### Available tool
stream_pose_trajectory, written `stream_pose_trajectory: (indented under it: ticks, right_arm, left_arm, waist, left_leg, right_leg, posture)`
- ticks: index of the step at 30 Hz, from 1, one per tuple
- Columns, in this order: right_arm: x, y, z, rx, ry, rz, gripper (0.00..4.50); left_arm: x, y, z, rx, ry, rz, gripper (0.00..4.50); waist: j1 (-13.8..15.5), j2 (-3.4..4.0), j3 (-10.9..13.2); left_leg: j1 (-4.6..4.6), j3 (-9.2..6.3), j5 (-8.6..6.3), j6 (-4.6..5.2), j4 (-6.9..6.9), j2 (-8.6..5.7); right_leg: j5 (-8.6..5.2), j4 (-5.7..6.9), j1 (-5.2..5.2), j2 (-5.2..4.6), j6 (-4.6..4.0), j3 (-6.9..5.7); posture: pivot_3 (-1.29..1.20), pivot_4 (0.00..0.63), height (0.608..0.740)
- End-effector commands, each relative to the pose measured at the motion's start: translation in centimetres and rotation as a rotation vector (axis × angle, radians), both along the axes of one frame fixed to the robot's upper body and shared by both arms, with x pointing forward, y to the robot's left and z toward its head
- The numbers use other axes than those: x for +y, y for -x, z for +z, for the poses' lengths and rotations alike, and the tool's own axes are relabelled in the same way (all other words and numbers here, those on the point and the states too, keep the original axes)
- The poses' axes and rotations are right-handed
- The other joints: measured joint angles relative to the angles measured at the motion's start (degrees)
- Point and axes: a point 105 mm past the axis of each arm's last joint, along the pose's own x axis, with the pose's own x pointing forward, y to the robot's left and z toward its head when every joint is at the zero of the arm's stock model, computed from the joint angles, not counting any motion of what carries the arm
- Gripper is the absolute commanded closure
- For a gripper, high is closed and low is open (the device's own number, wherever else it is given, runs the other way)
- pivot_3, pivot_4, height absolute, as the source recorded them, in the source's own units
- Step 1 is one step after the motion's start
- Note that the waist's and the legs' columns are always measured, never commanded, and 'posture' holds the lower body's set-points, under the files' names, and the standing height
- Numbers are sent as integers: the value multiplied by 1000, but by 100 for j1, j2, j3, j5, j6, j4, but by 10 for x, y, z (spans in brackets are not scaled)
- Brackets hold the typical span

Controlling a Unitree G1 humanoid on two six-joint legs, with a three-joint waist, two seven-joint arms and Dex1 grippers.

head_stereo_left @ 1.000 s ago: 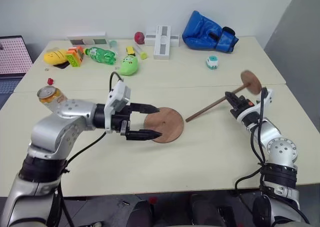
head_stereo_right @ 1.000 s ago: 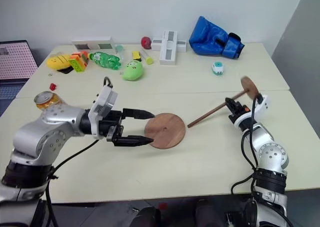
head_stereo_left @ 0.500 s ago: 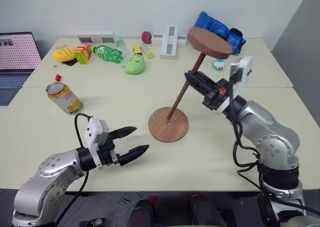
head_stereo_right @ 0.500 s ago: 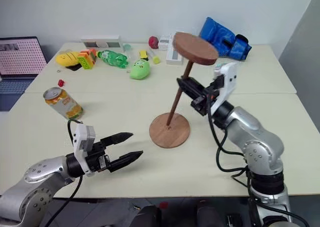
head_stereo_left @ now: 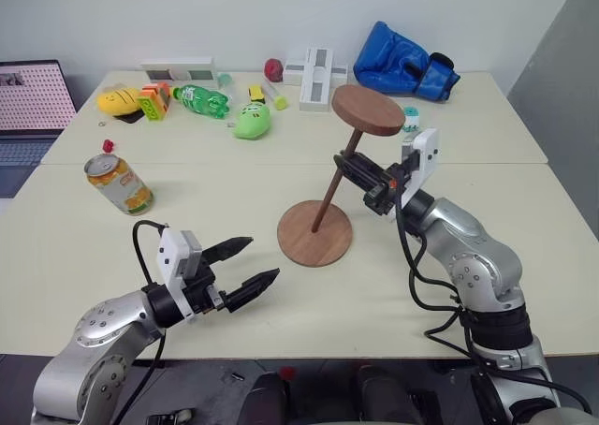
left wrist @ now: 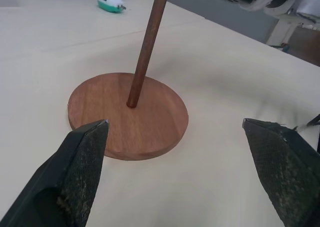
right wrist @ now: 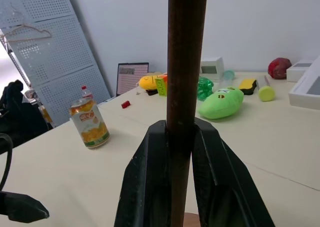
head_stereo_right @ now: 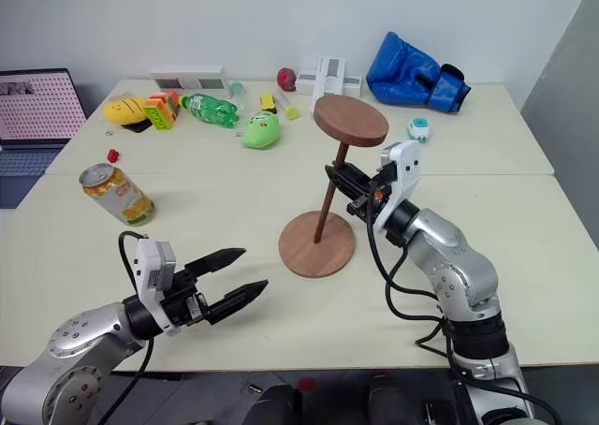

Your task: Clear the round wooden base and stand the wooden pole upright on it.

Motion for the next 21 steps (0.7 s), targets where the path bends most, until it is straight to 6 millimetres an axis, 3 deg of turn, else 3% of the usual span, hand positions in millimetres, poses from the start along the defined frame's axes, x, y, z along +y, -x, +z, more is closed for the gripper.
stream_pose_trajectory:
  ticks: [1,7,11,16,21]
  right_arm:
    - [9,11,10,-110,49,43,4154]
    - [29,23,3,-203,198,117,4154]
    - [40,29,-13,-212,348,168,4154]
    - [43,16,-38,-84,393,126,4154]
    - [41,6,-51,-26,401,89,4154]
  left_arm:
    - [-2,-1,7,-50,-8,0,0]
    - [-1,-4,8,-65,-12,5,0]
    - [0,-5,9,-73,-18,8,0]
    - [-2,-3,8,-76,-12,6,0]
    - [-5,-3,7,-77,-5,7,0]
  waist:
    - [0,0,0]
    - [-2,0,0]
    - [0,-3,-2]
    - [1,-8,-7]
    - [0,-18,-22]
  left_leg:
    - [0,0,0,0,0,0]
    - [2,0,0,0,0,0]
    - [6,-2,0,0,0,0]
    - [15,-3,0,0,-1,1]
    - [27,-4,0,0,-2,1]
  right_leg:
    - [0,0,0,0,0,0]
    - [0,0,1,0,0,0]
    - [0,0,3,0,0,-1]
    - [0,0,12,0,0,-1]
    - [0,0,23,0,0,-2]
  posture:
    - [0,150,740]
    - [0,150,740]
    - [0,150,740]
    - [0,150,740]
    - [0,150,740]
